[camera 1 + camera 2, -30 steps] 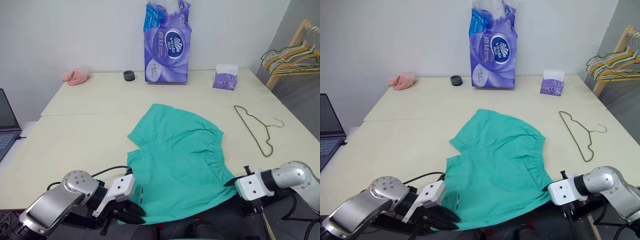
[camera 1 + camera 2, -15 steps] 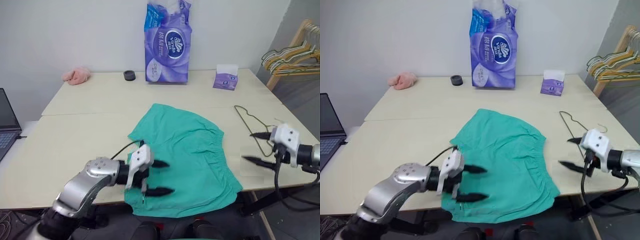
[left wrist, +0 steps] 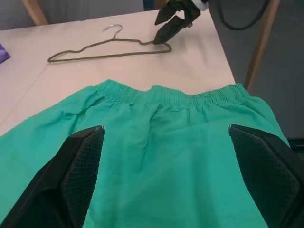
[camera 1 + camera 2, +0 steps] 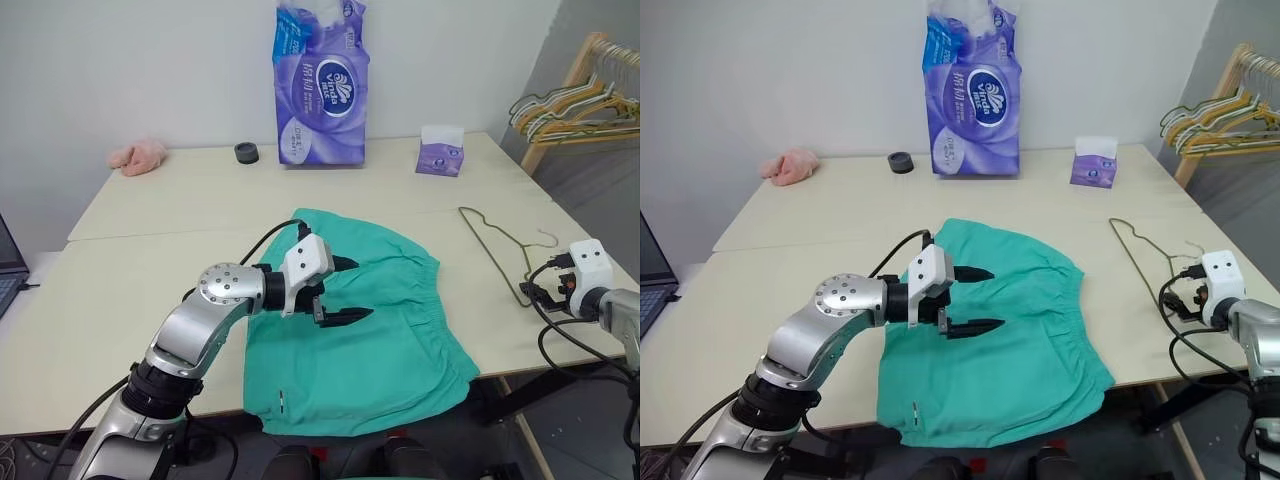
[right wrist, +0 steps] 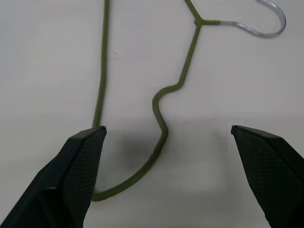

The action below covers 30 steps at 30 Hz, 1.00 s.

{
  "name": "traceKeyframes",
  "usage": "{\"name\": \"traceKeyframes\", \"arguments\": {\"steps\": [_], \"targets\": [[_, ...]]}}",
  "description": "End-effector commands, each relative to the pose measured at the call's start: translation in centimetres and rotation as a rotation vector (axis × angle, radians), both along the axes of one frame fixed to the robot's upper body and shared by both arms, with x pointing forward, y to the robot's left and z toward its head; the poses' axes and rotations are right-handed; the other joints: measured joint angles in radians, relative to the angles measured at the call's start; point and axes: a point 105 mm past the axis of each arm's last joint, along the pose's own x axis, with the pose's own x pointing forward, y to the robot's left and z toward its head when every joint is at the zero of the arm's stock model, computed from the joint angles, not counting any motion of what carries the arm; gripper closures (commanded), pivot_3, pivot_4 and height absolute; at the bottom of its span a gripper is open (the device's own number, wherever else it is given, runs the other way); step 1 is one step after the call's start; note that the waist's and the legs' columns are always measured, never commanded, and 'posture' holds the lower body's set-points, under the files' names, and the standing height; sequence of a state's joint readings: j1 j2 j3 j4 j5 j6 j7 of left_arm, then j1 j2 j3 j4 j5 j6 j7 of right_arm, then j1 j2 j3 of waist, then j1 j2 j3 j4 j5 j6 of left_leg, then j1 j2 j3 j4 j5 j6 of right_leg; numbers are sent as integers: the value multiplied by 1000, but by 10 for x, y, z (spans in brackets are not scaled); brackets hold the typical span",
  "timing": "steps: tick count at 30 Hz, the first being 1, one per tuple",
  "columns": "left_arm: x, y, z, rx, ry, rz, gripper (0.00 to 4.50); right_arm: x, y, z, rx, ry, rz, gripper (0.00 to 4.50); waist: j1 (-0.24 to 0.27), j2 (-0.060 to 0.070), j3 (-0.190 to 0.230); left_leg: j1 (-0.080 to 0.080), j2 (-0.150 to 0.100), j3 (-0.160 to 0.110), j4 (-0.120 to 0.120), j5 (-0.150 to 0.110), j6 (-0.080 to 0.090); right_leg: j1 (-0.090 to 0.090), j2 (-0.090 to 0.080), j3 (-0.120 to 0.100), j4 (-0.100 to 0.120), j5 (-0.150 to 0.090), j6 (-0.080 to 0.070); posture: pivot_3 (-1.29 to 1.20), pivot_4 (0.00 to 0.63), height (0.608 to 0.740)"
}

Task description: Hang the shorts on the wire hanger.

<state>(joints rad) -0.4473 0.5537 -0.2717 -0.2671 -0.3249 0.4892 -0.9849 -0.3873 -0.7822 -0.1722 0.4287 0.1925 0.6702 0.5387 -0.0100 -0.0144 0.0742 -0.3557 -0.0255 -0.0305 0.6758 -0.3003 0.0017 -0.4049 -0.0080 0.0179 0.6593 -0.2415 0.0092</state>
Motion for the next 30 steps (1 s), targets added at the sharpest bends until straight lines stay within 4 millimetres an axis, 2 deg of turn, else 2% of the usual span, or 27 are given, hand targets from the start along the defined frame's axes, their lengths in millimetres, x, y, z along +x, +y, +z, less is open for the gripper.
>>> {"name": "traceKeyframes", "arguments": {"steps": [1,3,6,13,17,18,22,26,28,30], "targets": [[1,-5,12,5,-79,-43,66,7,-7,-8,30,30,-67,0,-3,0,0,0,0,1,0,0,0,0,1,1,0,0,0,-36,45,740],[0,-6,12,5,-82,-47,66,8,-6,-13,76,57,-77,0,-6,0,0,1,0,2,0,-1,1,0,1,2,0,0,0,-34,45,740],[-1,-7,12,3,-84,-55,0,5,-4,-22,129,118,-80,595,-10,-1,0,1,0,3,0,-1,2,0,1,3,-1,1,1,-34,46,740],[-1,-7,12,2,-88,-56,0,-9,-3,-49,74,240,-58,2922,-11,-9,-6,1,1,3,0,-1,2,1,1,3,-1,1,2,-28,45,740],[0,-7,11,-4,-87,-46,0,-6,-2,-52,45,219,-77,4289,-9,-17,-12,2,1,2,0,-1,2,3,0,2,-2,1,2,-27,43,740],[1,-7,11,-7,-86,-41,0,-4,-2,-51,38,209,-78,4489,-9,-18,-13,3,1,2,0,-1,2,3,0,2,-2,1,2,-27,43,740],[12,1,11,-28,-35,11,0,8,1,-32,37,123,-76,4489,-10,-16,-15,11,2,0,0,-3,4,16,0,1,-11,3,5,-30,39,740],[36,19,15,-28,-68,127,0,19,6,-5,-42,21,-3,4489,-11,-14,-13,10,1,1,0,-4,4,16,0,1,-14,2,12,-32,36,740],[61,39,24,-40,-98,247,0,27,27,25,-100,-104,130,4489,-11,-10,-11,9,1,1,0,-4,5,16,-2,2,-13,3,11,-32,35,740],[74,52,30,-51,-114,307,0,28,43,41,-153,-170,220,4489,-16,-4,-7,9,1,1,0,-4,5,14,-4,2,-13,3,12,-35,33,740]]}}
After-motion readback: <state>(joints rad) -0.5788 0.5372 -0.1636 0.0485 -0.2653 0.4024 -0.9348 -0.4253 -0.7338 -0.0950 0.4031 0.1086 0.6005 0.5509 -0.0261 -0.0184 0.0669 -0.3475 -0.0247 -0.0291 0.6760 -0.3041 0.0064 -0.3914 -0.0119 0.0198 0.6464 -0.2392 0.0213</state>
